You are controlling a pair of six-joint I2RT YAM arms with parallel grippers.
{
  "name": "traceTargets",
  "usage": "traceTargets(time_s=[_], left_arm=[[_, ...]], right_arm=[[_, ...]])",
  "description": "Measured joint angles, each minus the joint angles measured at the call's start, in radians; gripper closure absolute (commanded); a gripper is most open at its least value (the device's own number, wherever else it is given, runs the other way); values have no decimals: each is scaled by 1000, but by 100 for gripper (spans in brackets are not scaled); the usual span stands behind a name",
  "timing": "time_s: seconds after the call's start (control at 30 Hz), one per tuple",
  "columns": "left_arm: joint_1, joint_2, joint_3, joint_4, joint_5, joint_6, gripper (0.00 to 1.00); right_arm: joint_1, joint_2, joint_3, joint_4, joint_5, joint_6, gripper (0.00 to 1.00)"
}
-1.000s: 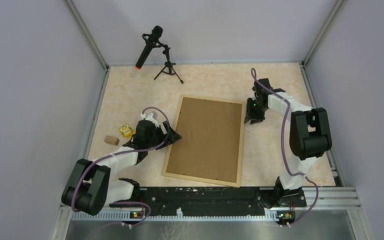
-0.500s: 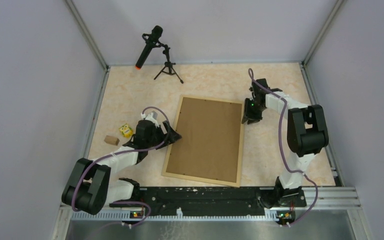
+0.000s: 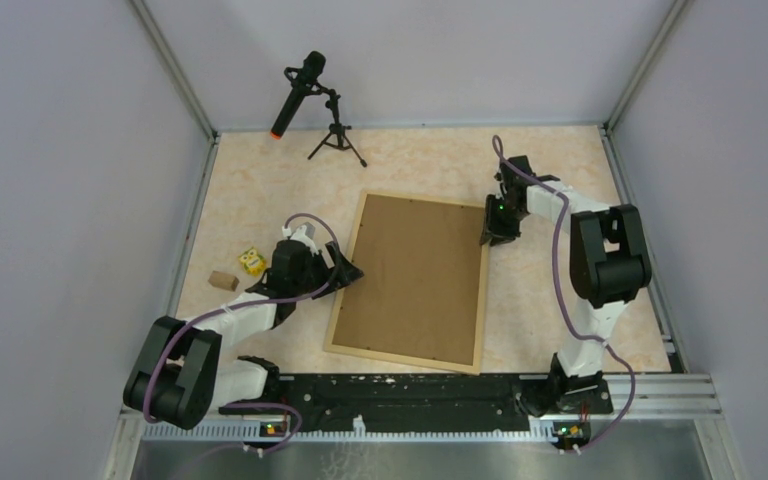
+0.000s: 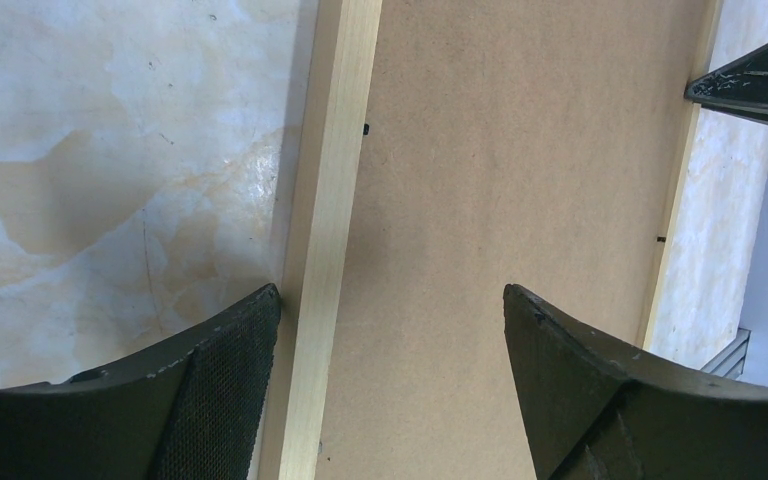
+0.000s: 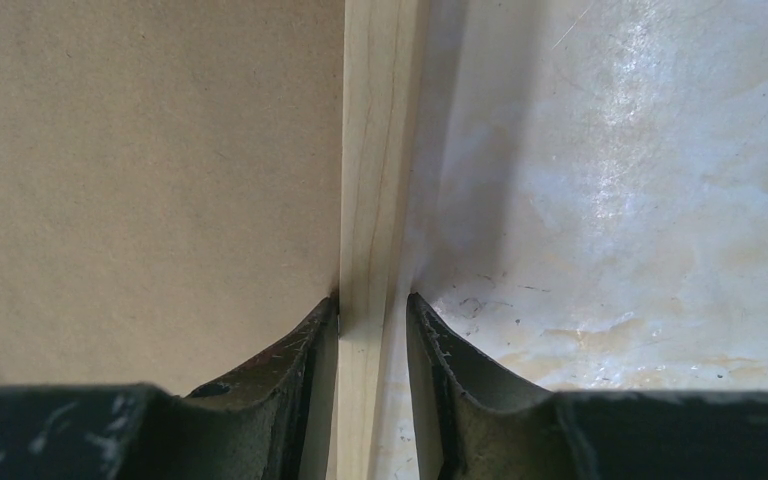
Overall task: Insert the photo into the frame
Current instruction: Install the photo frame at the center of the board.
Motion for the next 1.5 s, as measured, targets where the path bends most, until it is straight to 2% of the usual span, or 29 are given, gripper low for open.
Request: traceTargets(time_s=[0.4, 0.9, 1.0, 1.13, 1.27, 1.43, 1.5], left_arm=[[0, 0, 0, 0, 0, 0, 13], [0, 6, 0, 9, 6, 4, 13], [0, 8, 8, -3, 16, 19, 15], [-8, 8, 15, -29, 33, 35, 24], [-29, -5, 14, -68, 63, 39, 28], [-64, -9, 11, -83, 74, 47, 28], [-70, -9, 11, -83, 71, 49, 27]], right_arm=[[-1, 19, 21, -18, -17, 0, 67], [0, 41, 53, -22, -73, -1, 53], [5, 37, 59, -32, -63, -8, 54], [8, 34, 80, -95, -6, -20, 56], [6, -2, 86, -146, 63, -27, 59], [6, -52, 86, -156, 144, -34, 72], [6, -52, 86, -158, 163, -37, 74]])
